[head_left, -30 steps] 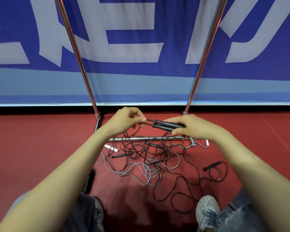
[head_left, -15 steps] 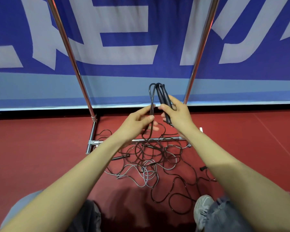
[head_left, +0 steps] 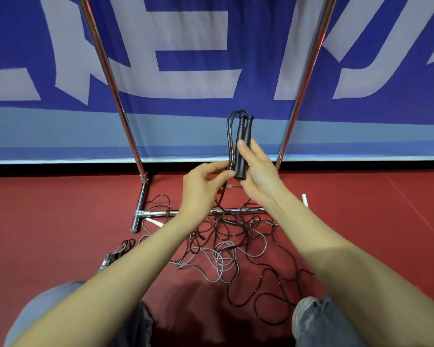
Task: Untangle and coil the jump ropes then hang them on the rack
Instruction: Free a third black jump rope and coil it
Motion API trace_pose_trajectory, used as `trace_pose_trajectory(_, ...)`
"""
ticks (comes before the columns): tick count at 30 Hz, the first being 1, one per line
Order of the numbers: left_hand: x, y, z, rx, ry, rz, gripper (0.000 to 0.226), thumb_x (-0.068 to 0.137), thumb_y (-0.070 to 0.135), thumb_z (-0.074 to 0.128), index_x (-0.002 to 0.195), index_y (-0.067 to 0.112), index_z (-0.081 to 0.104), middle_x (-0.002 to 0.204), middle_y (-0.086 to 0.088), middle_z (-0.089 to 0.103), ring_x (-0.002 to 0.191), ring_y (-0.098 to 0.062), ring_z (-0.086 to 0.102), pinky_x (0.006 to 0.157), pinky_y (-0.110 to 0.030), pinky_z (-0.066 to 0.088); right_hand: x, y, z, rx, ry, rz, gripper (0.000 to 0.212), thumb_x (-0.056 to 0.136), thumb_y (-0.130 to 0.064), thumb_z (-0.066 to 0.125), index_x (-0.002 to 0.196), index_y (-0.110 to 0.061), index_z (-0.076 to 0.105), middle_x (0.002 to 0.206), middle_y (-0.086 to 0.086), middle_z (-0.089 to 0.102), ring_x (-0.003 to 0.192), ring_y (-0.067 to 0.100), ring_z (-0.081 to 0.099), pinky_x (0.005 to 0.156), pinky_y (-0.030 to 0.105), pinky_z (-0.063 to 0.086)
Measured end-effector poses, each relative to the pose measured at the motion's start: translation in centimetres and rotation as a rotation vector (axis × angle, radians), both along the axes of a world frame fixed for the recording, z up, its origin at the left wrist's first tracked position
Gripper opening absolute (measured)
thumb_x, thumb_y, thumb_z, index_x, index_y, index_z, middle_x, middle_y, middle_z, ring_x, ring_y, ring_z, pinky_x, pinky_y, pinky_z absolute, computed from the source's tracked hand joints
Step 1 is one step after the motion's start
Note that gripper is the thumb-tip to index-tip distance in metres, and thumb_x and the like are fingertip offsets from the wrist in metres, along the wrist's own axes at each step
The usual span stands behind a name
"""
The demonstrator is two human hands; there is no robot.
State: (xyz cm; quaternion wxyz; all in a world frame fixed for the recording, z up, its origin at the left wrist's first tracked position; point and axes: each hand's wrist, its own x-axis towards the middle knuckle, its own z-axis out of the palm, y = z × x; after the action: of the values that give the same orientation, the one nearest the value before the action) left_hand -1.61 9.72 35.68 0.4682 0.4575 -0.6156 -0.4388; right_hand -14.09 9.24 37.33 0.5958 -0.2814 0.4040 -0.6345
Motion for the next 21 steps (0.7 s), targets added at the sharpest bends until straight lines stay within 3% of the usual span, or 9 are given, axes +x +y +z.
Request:
trace_pose_trajectory(2,0.0,0.0,-0.3,-0.118,-0.099,0.008,0.026,0.084,0.013,0.072,0.11,0.011,0.072,0.095,0.0,0.069,0.064,-0.007,0.069,0.071,-0.019,0.053,0.1,0.0,-0.2,0.012,0.05,-0.017,0.022,0.099,-0.02,0.052,0.121,-0.021,0.057,0.084,-0.003,0.057,0.066,0.011,0.052,0.057,0.027,0.044)
trace_pose_trajectory(6,-0.1,0.2,-0.7,-0.336,-0.296,-0.047,0.026,0.09,0.012,0.065,0.115,0.011,0.07,0.085,0.011,0.06,0.071,0.005,0.056,0.073,-0.01,0.041,0.1,0.1,-0.4,0.029,0.137,-0.018,0.018,0.098,-0.021,0.053,0.116,-0.024,0.056,0.094,0.001,0.061,0.069,0.012,0.053,0.059,0.023,0.046)
trace_pose_trajectory(10,0.0,0.2,-0.8,-0.365,-0.377,-0.134,0.03,0.092,0.007,0.06,0.122,0.007,0.065,0.097,0.002,0.058,0.085,-0.009,0.056,0.083,-0.017,0.044,-0.1,0.1,-0.7,-0.023,0.265,-0.005,0.013,0.096,-0.014,0.056,0.106,-0.023,0.057,0.091,0.002,0.058,0.074,0.011,0.053,0.065,0.022,0.046)
trace_pose_trajectory(13,0.0,0.4,-0.4,-0.346,-0.433,-0.19,0.028,0.092,0.013,0.062,0.119,0.011,0.068,0.1,0.004,0.057,0.087,-0.011,0.056,0.083,-0.017,0.043,0.0,-0.1,-1.5,-0.072,0.435,-0.062,0.029,0.094,-0.007,0.057,0.123,-0.011,0.054,0.082,-0.009,0.054,0.075,0.007,0.052,0.071,0.023,0.045)
trace_pose_trajectory(15,0.3,0.2,0.3,-0.262,-0.353,-0.107,0.017,0.09,0.023,0.066,0.104,0.017,0.074,0.096,0.006,0.064,0.087,-0.007,0.059,0.08,-0.016,0.043,0.0,-0.1,-1.6,-0.095,0.523,-0.074,0.046,0.094,-0.006,0.057,0.139,-0.014,0.047,0.088,-0.009,0.059,0.077,0.006,0.055,0.075,0.023,0.049)
trace_pose_trajectory(17,0.9,-0.7,1.4,-0.111,-0.152,0.051,0.013,0.09,0.029,0.066,0.097,0.018,0.071,0.093,0.003,0.069,0.086,-0.011,0.064,0.078,-0.02,0.048,-0.1,-0.1,-1.7,-0.124,0.676,-0.02,0.06,0.095,-0.011,0.057,0.149,-0.023,0.034,0.094,0.0,0.062,0.074,0.009,0.057,0.078,0.027,0.051)
trace_pose_trajectory(21,2.3,-2.3,2.6,0.134,0.142,0.084,0.025,0.091,0.02,0.065,0.113,0.01,0.059,0.089,-0.004,0.068,0.071,-0.01,0.065,0.068,-0.025,0.056,0.6,1.0,-1.8,-0.133,0.986,0.102,0.074,0.096,-0.019,0.057,0.15,-0.04,0.012,0.094,0.015,0.067,0.071,0.024,0.059,0.081,0.039,0.052)
